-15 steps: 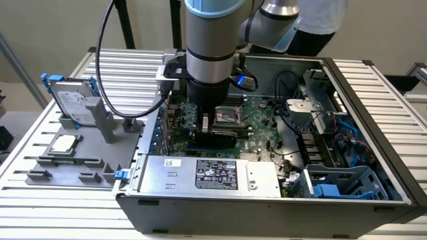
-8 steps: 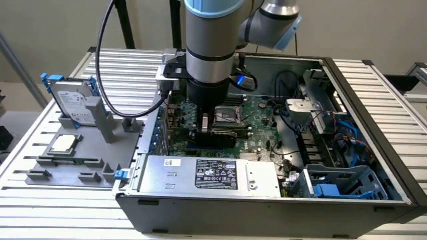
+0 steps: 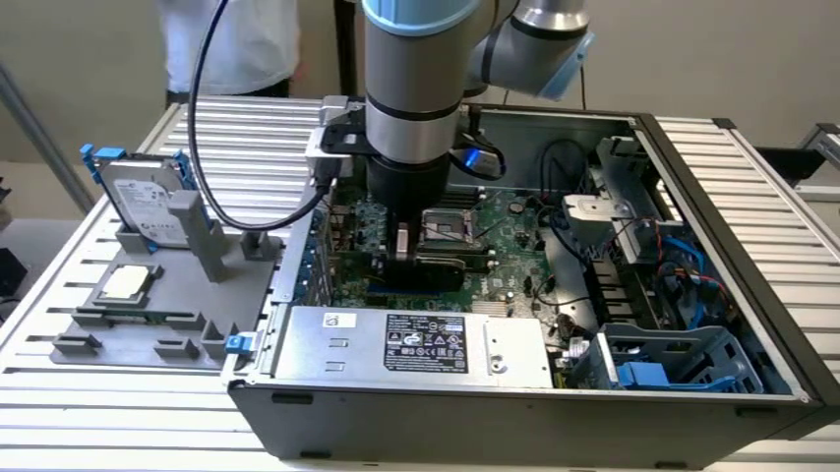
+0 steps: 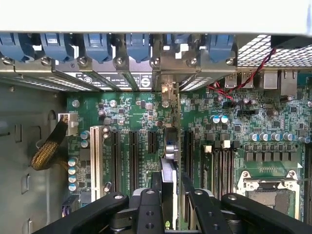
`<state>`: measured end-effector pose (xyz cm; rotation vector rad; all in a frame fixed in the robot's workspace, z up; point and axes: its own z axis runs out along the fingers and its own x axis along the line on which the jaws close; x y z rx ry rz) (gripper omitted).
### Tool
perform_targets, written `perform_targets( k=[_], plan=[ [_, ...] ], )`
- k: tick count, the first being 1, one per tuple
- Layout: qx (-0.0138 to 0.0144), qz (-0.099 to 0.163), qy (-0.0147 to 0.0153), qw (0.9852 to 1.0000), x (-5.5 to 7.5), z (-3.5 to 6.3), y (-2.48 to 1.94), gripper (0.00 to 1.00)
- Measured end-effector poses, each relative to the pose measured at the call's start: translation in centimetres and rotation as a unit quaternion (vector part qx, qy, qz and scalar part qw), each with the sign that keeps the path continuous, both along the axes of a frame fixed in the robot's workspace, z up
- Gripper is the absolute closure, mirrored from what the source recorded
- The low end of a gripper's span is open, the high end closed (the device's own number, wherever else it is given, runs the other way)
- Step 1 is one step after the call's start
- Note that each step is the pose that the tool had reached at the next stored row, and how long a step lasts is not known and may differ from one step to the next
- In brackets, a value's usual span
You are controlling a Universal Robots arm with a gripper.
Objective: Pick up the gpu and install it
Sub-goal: 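Insert the gpu into the slot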
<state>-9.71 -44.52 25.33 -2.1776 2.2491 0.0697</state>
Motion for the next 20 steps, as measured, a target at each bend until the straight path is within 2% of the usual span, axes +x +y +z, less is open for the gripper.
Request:
perform_targets(
  k=[6,7,11,14,15,16,20],
  plan=[
    [-0.0003,0.000,0.0001,1.0000,0.0,-0.35,0.12,1.00],
    [-0.0010,0.000,-0.0011,1.0000,-0.1,-0.47,0.14,1.00],
    [-0.0012,0.000,-0.0014,1.0000,-0.1,-0.51,0.15,1.00],
    [-0.0003,0.000,-0.0015,1.0000,-0.1,-0.46,0.19,1.00],
    [0.0017,0.000,-0.0004,1.0000,-0.1,-0.10,0.24,1.00],
    [0.0005,0.000,0.0002,1.0000,-0.1,0.36,0.22,0.00],
    [0.0002,0.000,0.0002,1.0000,-0.1,2.15,0.20,0.00]
  ],
)
